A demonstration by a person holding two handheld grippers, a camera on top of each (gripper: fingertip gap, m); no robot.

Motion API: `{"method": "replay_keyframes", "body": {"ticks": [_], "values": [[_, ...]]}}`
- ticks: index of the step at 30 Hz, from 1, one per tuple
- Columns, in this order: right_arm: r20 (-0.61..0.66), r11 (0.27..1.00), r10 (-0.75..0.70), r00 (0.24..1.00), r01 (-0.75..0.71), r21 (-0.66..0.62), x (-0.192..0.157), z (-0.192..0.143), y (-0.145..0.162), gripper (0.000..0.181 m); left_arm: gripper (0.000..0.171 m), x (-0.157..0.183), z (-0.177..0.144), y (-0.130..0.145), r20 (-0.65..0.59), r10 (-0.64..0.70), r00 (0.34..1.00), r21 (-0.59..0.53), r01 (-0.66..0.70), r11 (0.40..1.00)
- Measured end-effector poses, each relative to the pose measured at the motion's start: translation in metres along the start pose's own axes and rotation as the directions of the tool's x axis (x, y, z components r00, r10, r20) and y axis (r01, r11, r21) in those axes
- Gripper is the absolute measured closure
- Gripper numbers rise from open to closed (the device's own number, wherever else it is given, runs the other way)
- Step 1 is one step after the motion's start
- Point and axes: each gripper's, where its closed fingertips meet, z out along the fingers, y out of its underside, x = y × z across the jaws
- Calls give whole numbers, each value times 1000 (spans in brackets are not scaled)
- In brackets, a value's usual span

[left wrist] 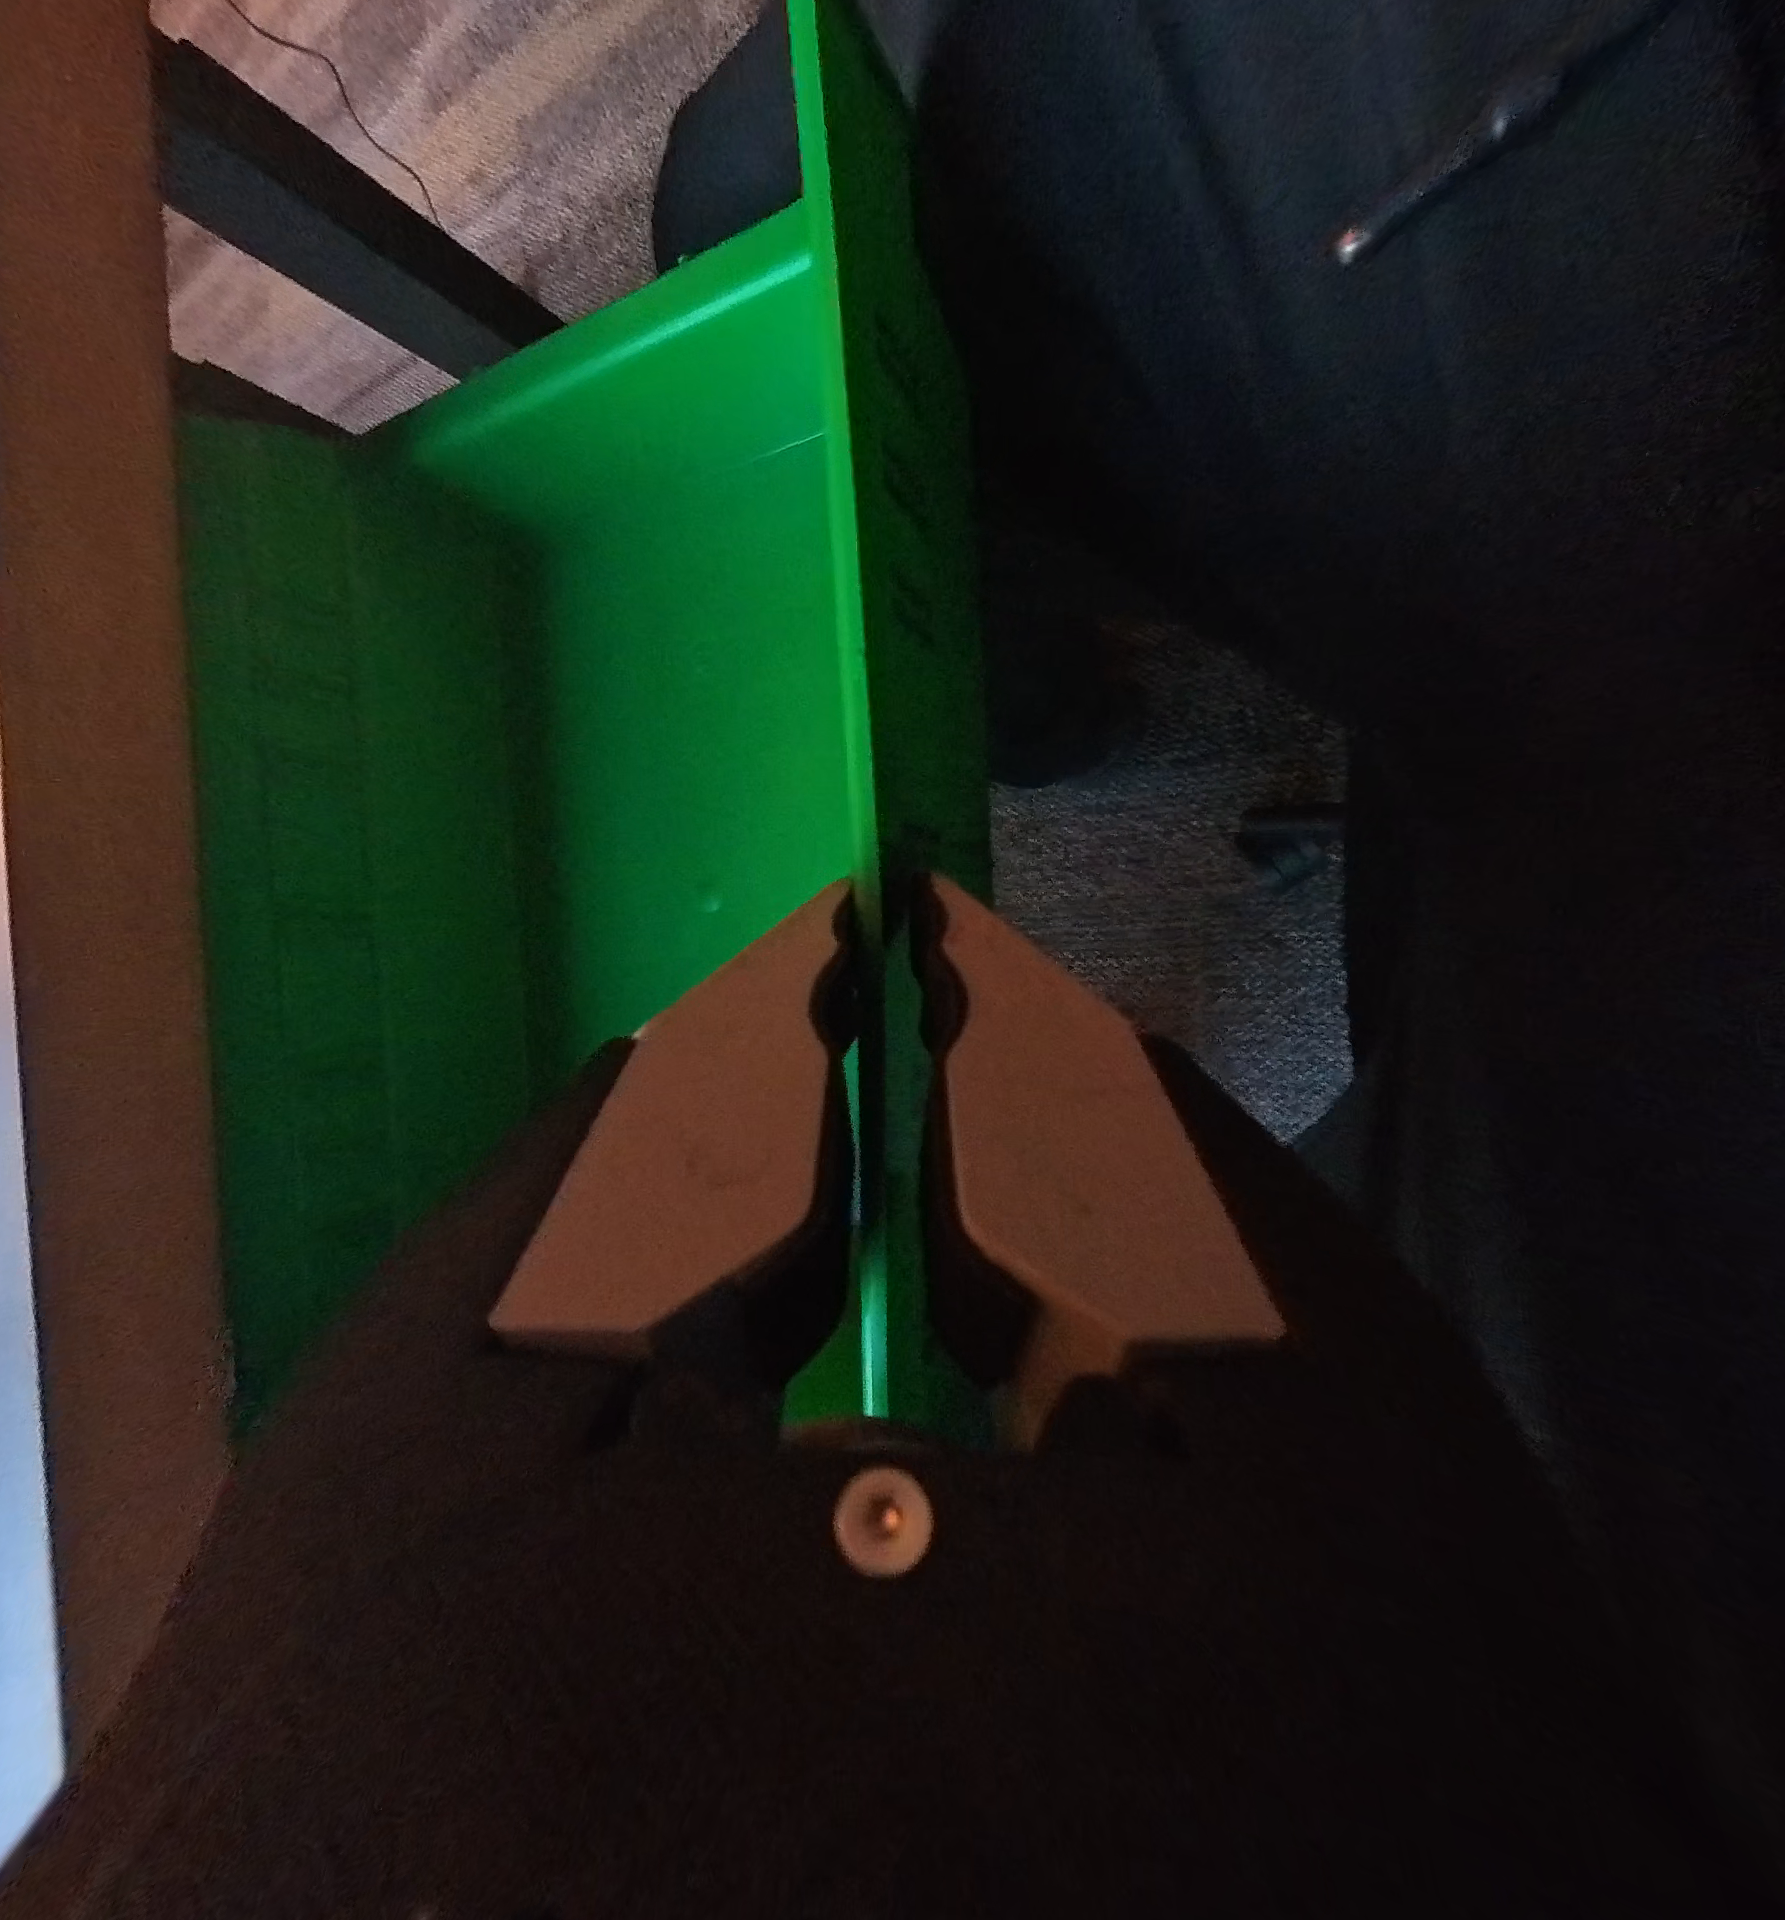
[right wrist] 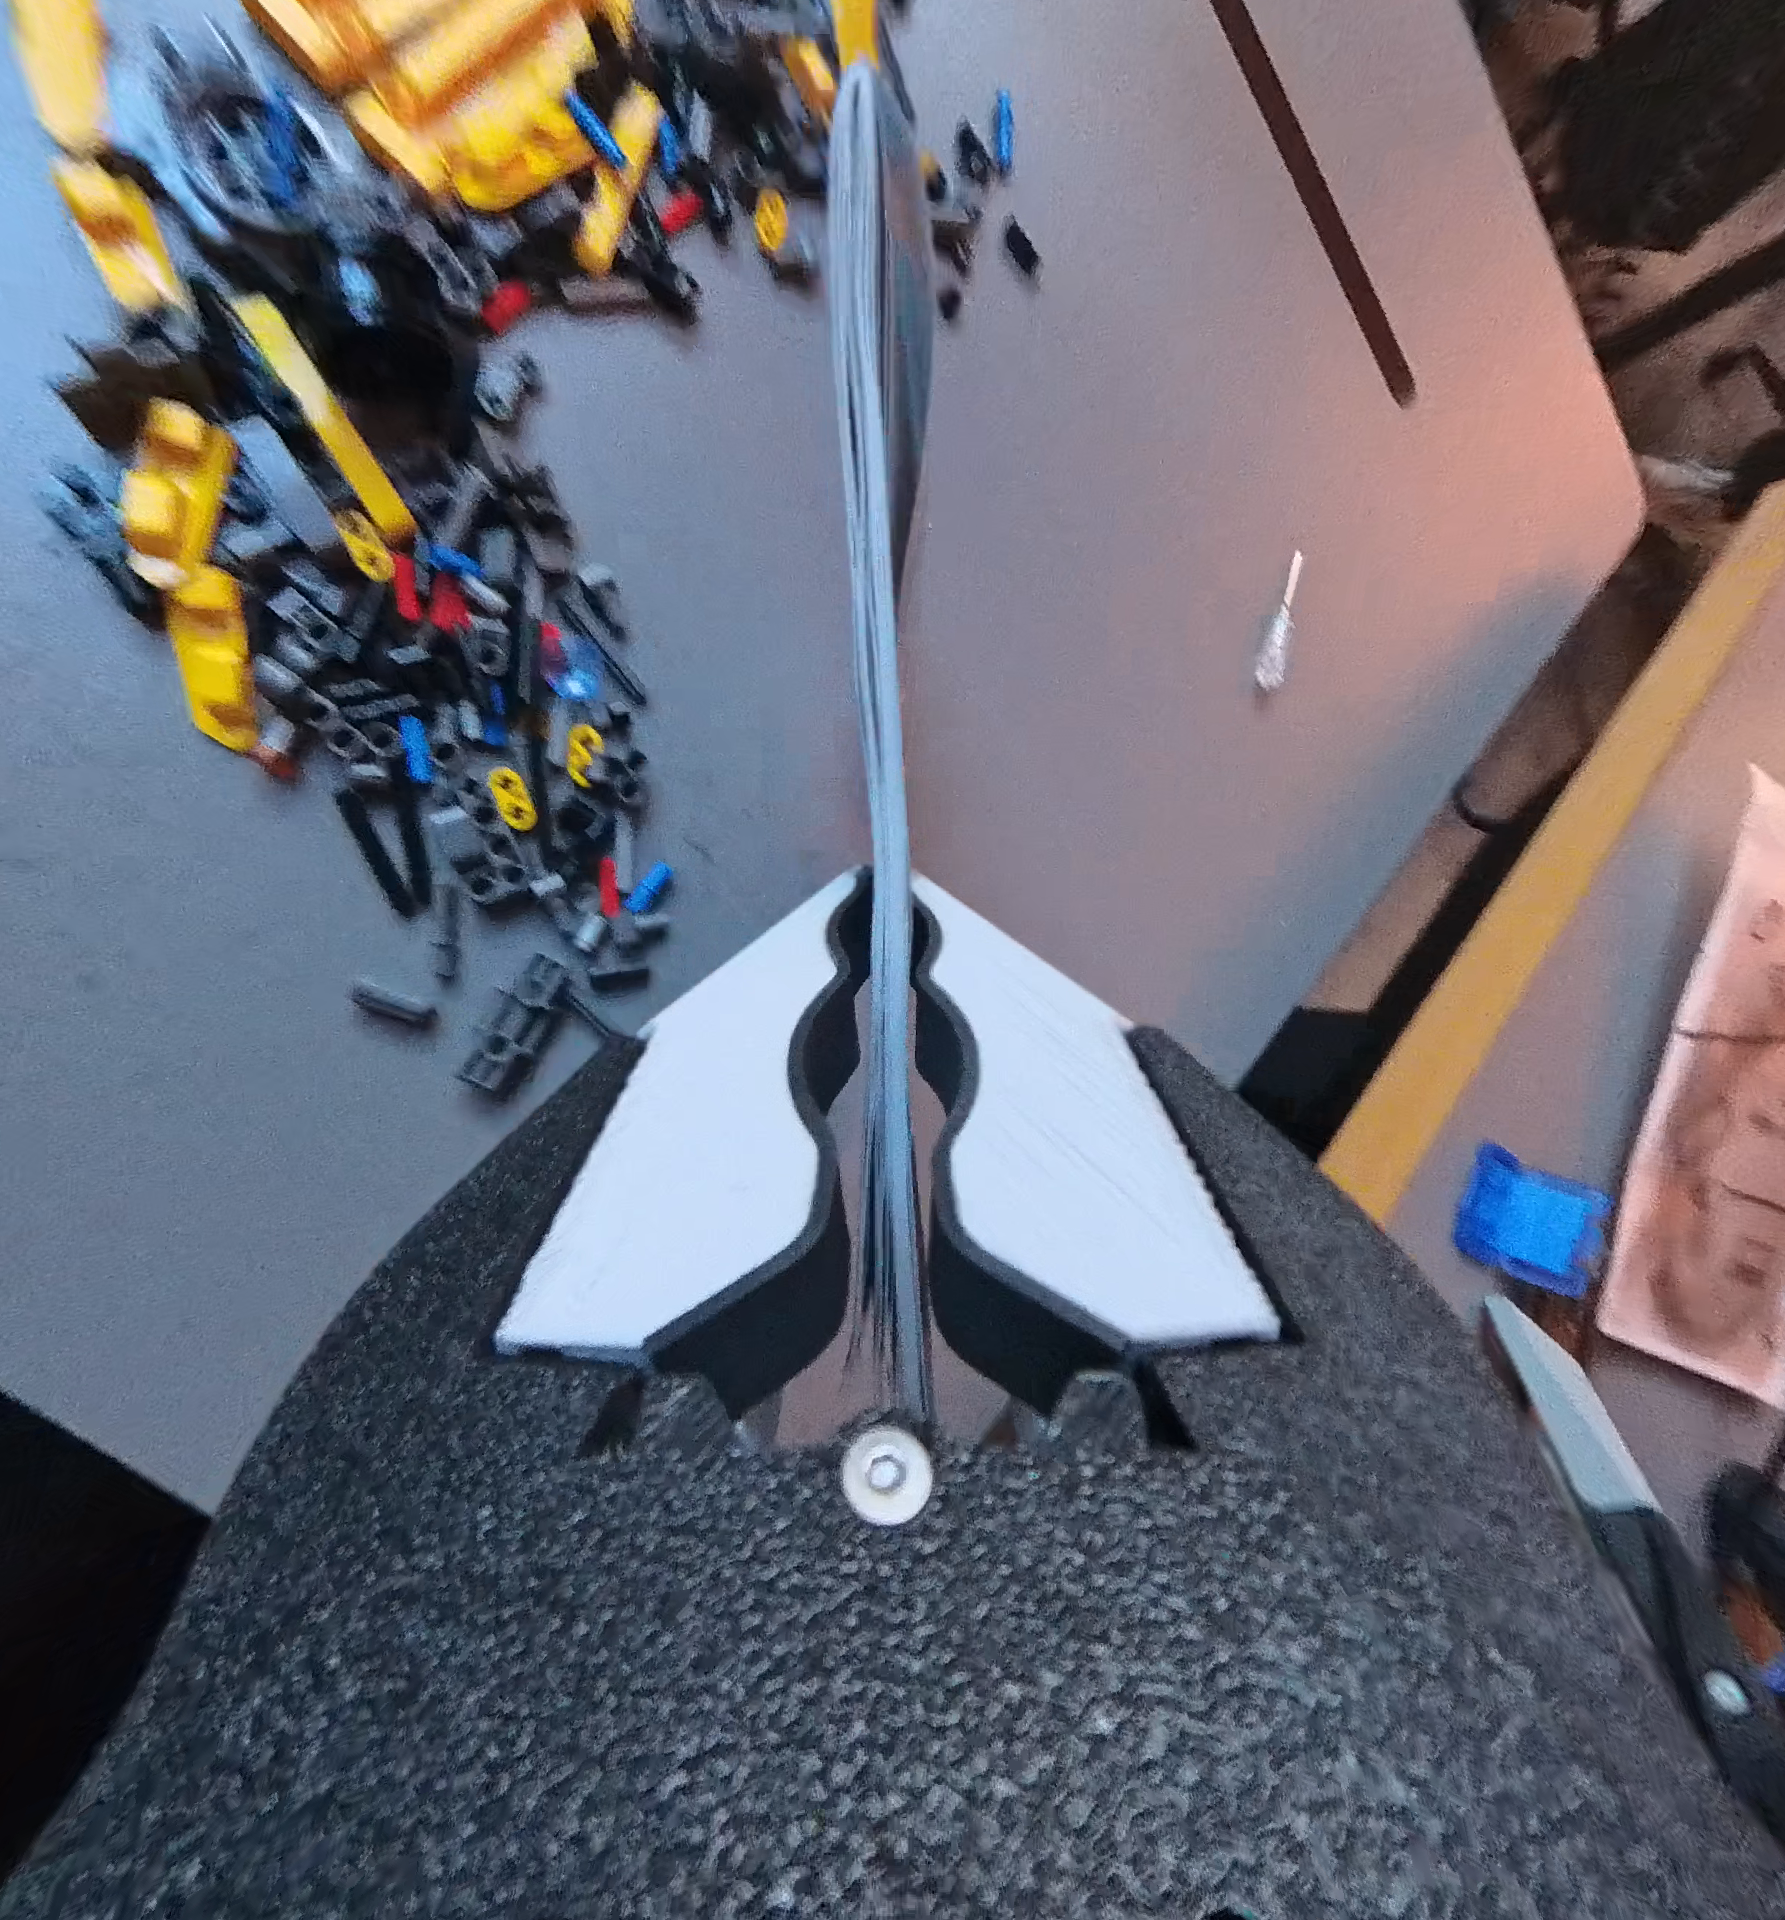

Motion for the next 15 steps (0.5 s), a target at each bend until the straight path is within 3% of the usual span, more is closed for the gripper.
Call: {"method": "replay_keyframes", "body": {"ticks": [4,11,15], "values": [[-10,996,-5,1000,5,-84,-7,14,24,181,166,-8,7,-5,13,24,1000,3,-24,1000],[261,981,190,946,-173,-87,-54,21,15,181,165,-21,18,-7,25,70,997,-7,-70,997],[379,974,225,898,-211,-79,-73,14,7,181,165,-22,21,-8,31,84,996,-4,-84,996]]}}
